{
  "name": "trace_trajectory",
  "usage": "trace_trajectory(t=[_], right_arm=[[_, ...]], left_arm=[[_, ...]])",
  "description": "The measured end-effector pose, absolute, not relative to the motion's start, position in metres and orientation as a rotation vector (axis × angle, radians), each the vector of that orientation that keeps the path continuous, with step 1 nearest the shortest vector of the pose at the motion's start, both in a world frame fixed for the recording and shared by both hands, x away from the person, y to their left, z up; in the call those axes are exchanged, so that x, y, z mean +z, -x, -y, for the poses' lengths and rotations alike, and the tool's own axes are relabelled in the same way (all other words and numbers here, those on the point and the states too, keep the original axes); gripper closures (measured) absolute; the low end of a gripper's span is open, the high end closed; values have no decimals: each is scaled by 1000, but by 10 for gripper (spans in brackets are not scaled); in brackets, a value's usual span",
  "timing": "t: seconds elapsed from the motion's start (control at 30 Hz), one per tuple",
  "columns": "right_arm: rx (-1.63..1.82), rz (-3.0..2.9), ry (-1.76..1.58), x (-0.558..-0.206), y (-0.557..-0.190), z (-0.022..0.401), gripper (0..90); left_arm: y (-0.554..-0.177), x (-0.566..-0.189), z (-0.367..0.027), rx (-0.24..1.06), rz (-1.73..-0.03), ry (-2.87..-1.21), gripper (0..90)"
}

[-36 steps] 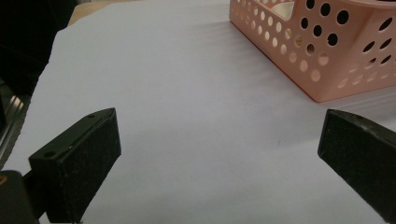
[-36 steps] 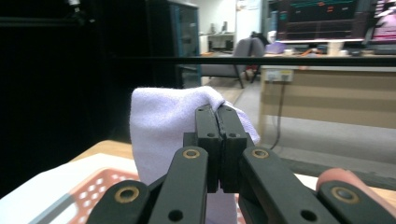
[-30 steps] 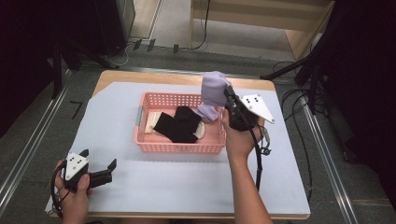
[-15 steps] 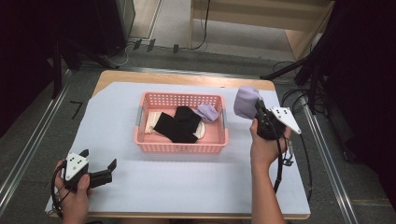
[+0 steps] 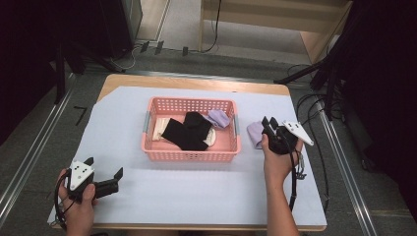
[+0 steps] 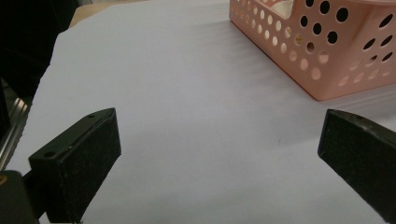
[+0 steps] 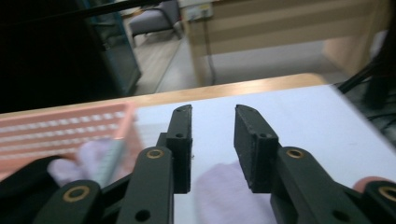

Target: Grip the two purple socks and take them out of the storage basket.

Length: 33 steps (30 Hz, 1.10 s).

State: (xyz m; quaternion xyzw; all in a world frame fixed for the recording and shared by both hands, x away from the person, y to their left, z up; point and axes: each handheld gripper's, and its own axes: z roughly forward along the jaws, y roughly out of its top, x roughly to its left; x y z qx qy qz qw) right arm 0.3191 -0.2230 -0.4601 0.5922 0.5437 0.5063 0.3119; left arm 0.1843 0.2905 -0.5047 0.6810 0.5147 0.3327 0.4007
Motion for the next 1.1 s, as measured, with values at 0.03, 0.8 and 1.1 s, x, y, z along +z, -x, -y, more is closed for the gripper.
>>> trace_trajectory(t=[0.03,0.8,1.1], right_arm=[[1348,-1479,-1523,-455,-322,211,668],[1084,-1938,-1531,-443,-382,82,492],[905,-1990,-1570,-465,-403,67,479]], left_arm=[[-184,-505,-290,841,-1301,-1723,1],[-184,-505,-292,826,-1305,-1703,1],[-184,-504,-292,823,-1306,-1707,2]])
